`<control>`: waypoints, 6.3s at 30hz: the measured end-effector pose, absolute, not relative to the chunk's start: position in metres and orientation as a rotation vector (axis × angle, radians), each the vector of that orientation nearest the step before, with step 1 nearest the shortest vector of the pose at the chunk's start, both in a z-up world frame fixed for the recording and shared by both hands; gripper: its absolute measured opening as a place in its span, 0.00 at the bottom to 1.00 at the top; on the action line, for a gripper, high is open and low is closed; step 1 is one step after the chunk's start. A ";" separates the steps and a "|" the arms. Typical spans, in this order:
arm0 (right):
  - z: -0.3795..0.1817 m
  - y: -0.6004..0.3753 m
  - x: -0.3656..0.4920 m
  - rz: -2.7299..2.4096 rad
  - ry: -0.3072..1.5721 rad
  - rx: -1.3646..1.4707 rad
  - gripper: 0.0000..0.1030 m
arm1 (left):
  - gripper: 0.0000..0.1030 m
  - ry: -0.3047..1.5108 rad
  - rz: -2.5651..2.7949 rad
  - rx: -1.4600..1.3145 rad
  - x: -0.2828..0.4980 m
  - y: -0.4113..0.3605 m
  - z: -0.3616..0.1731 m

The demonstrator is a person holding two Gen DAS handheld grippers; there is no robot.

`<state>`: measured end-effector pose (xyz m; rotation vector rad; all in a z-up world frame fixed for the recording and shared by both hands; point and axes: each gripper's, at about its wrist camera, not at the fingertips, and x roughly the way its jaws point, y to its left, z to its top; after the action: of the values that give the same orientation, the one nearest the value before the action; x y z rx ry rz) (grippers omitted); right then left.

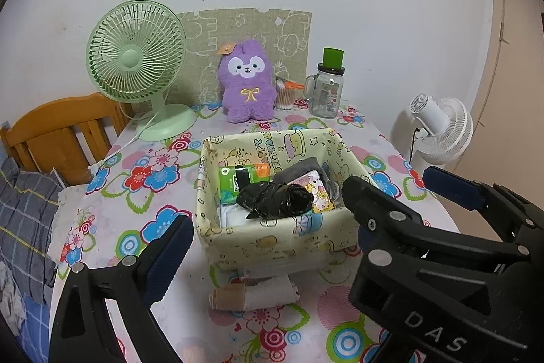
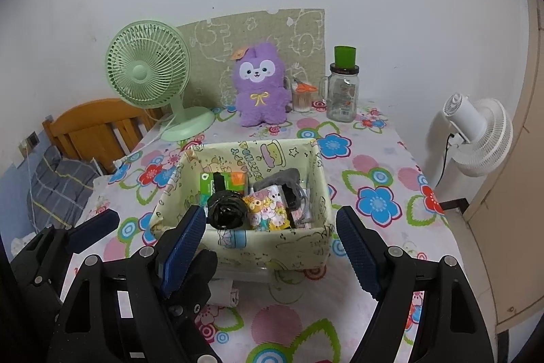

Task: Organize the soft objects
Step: 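Withdraw both grippers up from the yellow box, then move both grippers past the box toward the white roll and clear bag, then grasp the white tissue roll with the left gripper while the right approaches the clear bag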

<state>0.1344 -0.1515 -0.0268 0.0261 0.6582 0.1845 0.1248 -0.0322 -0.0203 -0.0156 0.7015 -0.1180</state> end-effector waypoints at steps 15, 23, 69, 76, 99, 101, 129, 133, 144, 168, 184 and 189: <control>-0.034 -0.154 0.108 0.196 0.636 0.024 0.79 | 0.96 0.695 -0.110 -0.023 0.099 -0.026 -0.027; -0.047 -0.151 0.095 0.209 0.638 0.016 0.79 | 0.98 0.714 -0.120 -0.036 0.091 -0.023 -0.038; -0.136 -0.140 0.129 0.248 0.816 -0.014 0.79 | 1.00 0.876 -0.109 -0.043 0.113 -0.012 -0.129; -0.143 -0.136 0.143 0.255 0.841 -0.025 0.79 | 1.00 0.896 -0.124 -0.016 0.126 -0.015 -0.134; -0.156 -0.125 0.166 0.310 0.891 -0.054 0.58 | 1.00 0.939 -0.151 -0.014 0.144 -0.016 -0.147; -0.159 -0.124 0.165 0.324 0.905 -0.047 0.52 | 1.00 0.941 -0.150 -0.007 0.142 -0.017 -0.147; -0.152 -0.116 0.130 0.392 0.901 -0.086 0.26 | 1.00 0.929 -0.172 0.007 0.107 -0.017 -0.140; -0.152 -0.119 0.129 0.368 0.891 -0.092 0.26 | 1.00 0.937 -0.184 -0.019 0.103 -0.017 -0.139; -0.139 -0.120 0.133 0.368 0.881 -0.110 0.50 | 1.00 0.934 -0.144 0.019 0.104 -0.012 -0.134; -0.143 -0.125 0.150 0.321 0.907 -0.106 0.58 | 0.92 0.970 -0.157 0.010 0.143 -0.021 -0.151; -0.138 -0.115 0.145 0.332 0.875 -0.136 0.66 | 0.66 0.955 -0.119 0.013 0.129 -0.003 -0.146; -0.133 -0.110 0.143 0.333 0.854 -0.165 0.66 | 0.66 0.962 -0.099 0.014 0.122 0.006 -0.145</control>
<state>0.1432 -0.1101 -0.1330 -0.1645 0.8541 0.3335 0.1218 0.0062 -0.1449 0.0143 0.9620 -0.0987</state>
